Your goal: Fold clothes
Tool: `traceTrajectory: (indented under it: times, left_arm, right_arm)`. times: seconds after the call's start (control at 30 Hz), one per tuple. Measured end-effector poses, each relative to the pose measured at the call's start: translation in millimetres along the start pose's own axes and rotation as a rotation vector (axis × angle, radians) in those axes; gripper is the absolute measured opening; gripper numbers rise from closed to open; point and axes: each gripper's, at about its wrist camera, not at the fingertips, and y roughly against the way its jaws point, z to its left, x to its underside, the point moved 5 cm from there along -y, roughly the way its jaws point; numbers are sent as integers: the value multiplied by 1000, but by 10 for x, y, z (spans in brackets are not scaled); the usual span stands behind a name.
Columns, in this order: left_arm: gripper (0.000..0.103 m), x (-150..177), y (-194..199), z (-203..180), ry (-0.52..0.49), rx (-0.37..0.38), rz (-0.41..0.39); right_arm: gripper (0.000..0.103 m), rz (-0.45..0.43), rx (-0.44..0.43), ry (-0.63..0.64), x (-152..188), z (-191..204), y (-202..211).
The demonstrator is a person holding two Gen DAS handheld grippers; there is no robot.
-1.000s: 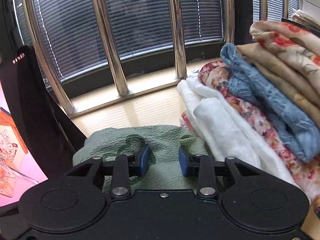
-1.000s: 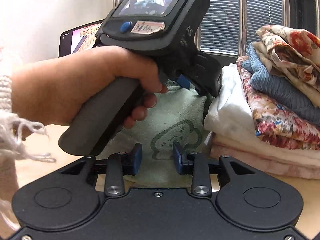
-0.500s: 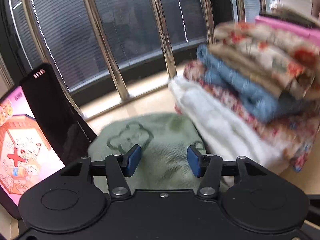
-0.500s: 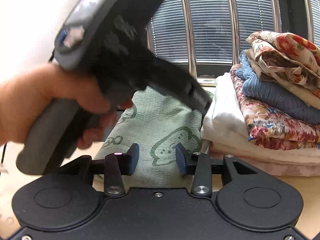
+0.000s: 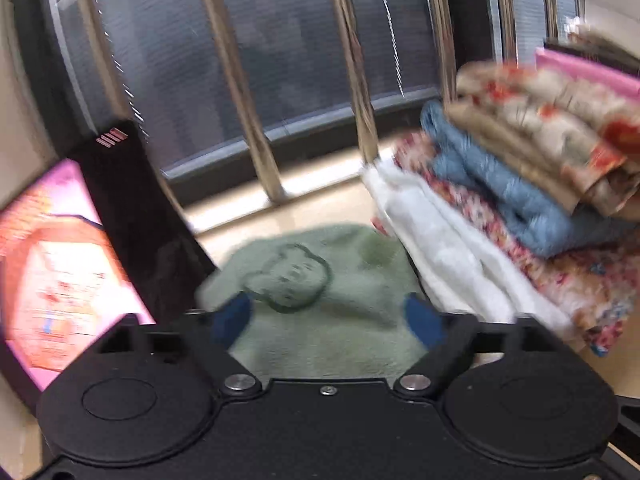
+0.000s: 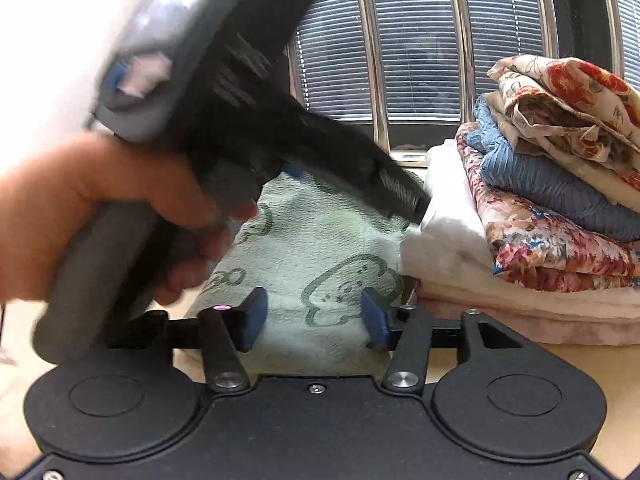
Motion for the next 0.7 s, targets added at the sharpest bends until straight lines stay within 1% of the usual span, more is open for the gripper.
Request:
traceTrajectory:
  times: [0.07, 0.13, 0.2, 0.27, 0.3, 0.33, 0.43, 0.5, 0.57, 0.7]
  left_arm:
    - [97, -7, 152, 44, 12, -16, -24]
    - [103, 5, 296, 71, 24, -29, -39]
    - [103, 56, 450, 61, 34, -32, -43]
    - [103, 123, 632, 37, 46, -30, -53]
    - [103, 158, 719, 29, 53, -29, -61]
    - [103, 209, 807, 14, 65, -19, -67]
    - [103, 387, 1030, -38, 96, 16, -71]
    - [103, 536, 1180, -83, 113, 21, -62]
    - [103, 717, 1324, -157, 124, 26, -45]
    - [103, 1157, 1643, -354, 129, 56, -11]
  right_arm:
    - [65, -4, -3, 10, 28, 32, 71]
    - [71, -19, -2, 18, 66, 59, 178]
    - [88, -44, 1, 16, 114, 72, 317]
    - [92, -51, 12, 5, 109, 68, 413]
    - [98, -42, 22, 0, 124, 44, 470]
    - [100, -36, 28, -3, 140, 16, 543]
    - [102, -2, 46, 0, 264, -28, 697]
    - [102, 26, 61, 3, 424, 0, 930]
    - [102, 45, 81, 4, 504, -84, 1069]
    - [102, 97, 106, -8, 781, -185, 1462]
